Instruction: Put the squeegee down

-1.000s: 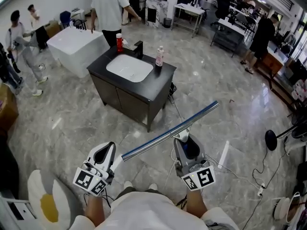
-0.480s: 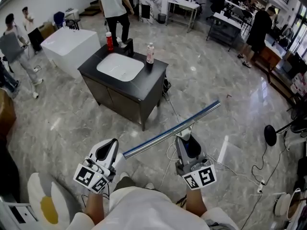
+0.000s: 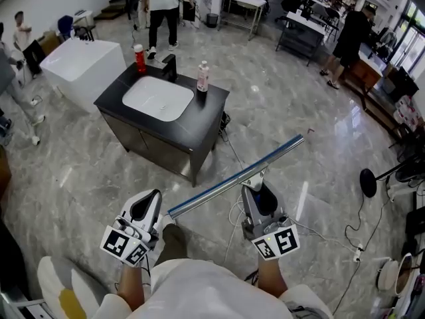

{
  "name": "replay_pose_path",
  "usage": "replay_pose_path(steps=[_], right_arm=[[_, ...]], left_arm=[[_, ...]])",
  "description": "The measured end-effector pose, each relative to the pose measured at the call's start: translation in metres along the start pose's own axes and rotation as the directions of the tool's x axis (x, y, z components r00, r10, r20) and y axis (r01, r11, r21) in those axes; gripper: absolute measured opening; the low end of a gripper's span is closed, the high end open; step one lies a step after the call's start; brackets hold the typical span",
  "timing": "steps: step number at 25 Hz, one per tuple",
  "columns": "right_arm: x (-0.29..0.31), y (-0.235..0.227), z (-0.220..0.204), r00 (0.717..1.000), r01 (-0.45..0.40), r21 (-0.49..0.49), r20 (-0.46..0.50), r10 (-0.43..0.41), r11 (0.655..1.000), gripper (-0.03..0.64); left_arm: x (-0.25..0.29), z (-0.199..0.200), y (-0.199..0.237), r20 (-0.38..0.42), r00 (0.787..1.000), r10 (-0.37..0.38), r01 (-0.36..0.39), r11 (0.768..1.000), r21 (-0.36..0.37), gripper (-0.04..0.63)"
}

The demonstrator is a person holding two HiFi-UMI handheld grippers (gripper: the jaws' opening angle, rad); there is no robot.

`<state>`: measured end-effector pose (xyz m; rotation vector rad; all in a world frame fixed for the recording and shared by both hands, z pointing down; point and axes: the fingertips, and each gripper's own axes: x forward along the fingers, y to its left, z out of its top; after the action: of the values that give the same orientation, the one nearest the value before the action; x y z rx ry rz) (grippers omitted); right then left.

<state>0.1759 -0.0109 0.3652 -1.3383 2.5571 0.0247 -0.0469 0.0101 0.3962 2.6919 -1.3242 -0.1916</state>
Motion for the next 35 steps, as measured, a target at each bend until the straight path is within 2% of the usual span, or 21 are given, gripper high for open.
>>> replay_pose_path(steps=[4,12,16,21,27,32,35], right_arm=[[0.074,0.008,-0.018,1.000,-0.004,-0.020,-0.008,0.003,1.000,0.141],[0.205,0.015,-0.045,0.998,0.044,-0.034,-0.041,-0.046,0.998,0.141],[0.249,0.018,-0.062,0.996,0.048,-0.025,-0.072,-0.050,0.999,0.141],[0.282,0.011,-0.084,0.992,0.052,-0.022,-0.111,-0.054,0.998,0.141],[0.308,-0.016,-0.122,0.982,0.037,-0.033,-0.187,-0.043,0.999,0.141],[0.336,-0.053,-0.179,0.954,0.012,-0.056,-0.300,-0.029,0.998,0.141],[0.356,-0.078,-0.229,0.925,-0.022,-0.091,-0.380,-0.014,0.996,0.141]], left_arm=[[0.019,0.005,0.070,0.006,1.000,-0.020,0.020,1.000,-0.011,0.002],[0.050,0.030,0.209,0.011,0.999,-0.040,0.041,0.998,-0.049,0.002],[0.060,0.035,0.255,0.008,0.999,-0.042,0.042,0.997,-0.064,0.003],[0.073,0.028,0.287,-0.010,1.000,-0.029,0.028,0.995,-0.094,0.002],[0.093,0.025,0.301,-0.020,1.000,0.004,-0.006,0.995,-0.100,0.002],[0.109,0.030,0.308,-0.023,0.998,0.055,-0.057,0.993,-0.101,0.002],[0.119,0.033,0.310,-0.018,0.997,0.078,-0.079,0.993,-0.086,0.002]])
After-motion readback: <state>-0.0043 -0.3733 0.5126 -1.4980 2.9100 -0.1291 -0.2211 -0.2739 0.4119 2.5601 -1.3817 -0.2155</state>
